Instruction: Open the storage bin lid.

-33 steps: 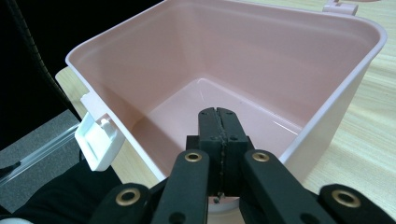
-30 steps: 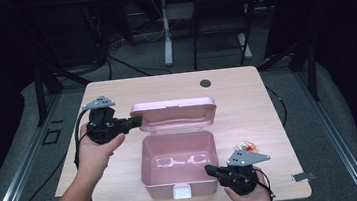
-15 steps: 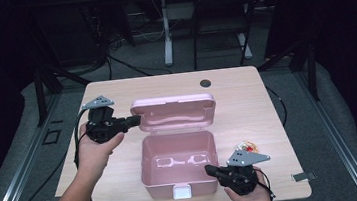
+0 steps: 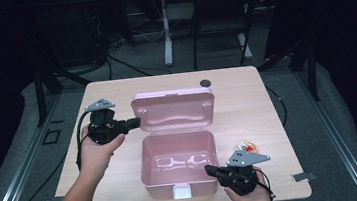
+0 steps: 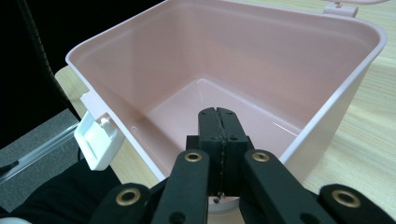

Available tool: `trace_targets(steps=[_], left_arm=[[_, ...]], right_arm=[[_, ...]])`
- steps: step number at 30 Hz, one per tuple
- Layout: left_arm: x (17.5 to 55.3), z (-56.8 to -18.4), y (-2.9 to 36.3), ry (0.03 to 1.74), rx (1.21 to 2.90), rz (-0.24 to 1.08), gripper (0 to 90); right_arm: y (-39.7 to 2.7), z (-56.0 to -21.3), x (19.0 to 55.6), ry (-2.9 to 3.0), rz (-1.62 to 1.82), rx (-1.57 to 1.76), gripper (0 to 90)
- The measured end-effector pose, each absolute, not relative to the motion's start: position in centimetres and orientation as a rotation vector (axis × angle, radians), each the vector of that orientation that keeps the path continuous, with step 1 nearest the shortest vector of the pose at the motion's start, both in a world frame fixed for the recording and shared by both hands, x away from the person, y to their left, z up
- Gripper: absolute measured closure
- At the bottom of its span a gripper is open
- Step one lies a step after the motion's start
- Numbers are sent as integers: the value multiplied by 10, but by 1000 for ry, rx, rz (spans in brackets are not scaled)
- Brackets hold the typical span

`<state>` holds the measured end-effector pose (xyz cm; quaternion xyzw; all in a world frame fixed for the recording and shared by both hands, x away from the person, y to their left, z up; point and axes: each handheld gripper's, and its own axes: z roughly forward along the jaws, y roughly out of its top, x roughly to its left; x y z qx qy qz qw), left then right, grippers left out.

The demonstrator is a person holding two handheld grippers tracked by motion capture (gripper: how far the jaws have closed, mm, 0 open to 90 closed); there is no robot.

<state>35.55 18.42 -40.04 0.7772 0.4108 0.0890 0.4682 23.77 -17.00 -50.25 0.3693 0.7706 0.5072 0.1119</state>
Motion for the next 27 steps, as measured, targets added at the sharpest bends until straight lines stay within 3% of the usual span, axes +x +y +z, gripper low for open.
trace_targets(steps=[27], left_arm=[[340, -430, 195, 997, 1947, 211, 856]], right_arm=[[-171, -504, 238, 2262, 1501, 1068, 900]])
